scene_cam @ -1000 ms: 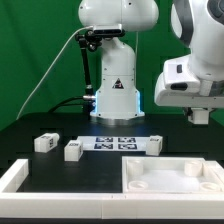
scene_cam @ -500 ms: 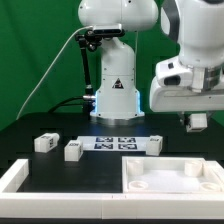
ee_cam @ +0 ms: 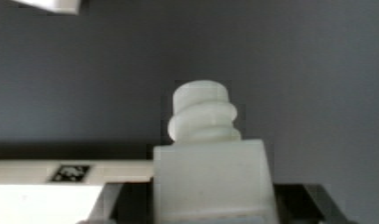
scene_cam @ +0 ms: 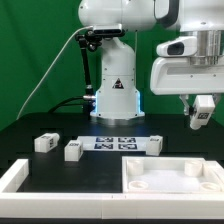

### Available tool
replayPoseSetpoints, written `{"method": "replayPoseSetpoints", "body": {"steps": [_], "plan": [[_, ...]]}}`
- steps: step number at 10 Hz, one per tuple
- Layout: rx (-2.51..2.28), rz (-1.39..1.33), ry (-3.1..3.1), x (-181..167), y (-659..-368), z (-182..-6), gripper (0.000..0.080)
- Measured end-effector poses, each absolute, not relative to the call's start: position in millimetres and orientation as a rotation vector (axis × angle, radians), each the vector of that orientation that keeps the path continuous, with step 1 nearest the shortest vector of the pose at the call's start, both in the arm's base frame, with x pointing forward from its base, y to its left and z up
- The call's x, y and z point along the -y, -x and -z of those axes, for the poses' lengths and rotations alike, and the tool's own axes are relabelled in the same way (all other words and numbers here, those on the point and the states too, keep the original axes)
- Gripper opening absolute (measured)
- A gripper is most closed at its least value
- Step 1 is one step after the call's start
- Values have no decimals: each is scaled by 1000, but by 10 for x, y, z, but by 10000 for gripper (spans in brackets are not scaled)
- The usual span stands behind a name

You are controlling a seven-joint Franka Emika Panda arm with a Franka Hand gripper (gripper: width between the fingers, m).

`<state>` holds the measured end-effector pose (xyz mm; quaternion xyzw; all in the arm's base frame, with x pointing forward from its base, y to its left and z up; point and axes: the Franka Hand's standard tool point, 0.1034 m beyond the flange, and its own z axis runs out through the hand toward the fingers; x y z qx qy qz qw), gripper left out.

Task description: Assemble one leg

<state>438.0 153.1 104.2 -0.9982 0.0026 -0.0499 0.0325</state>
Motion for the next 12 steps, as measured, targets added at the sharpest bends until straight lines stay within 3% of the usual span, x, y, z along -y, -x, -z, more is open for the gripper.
{"method": "replayPoseSetpoints", "body": {"steps": [1, 3, 5, 10, 12], "plan": [[14, 233, 3054, -1561, -4384, -1026, 291], [199, 531, 2980, -1525, -4676, -955, 291], [304, 535, 3001, -1483, -4913, -1073, 291], [304, 541, 2999, -1473, -4950, -1065, 291], [429, 586, 2997, -1409, -5291, -1009, 291]]}}
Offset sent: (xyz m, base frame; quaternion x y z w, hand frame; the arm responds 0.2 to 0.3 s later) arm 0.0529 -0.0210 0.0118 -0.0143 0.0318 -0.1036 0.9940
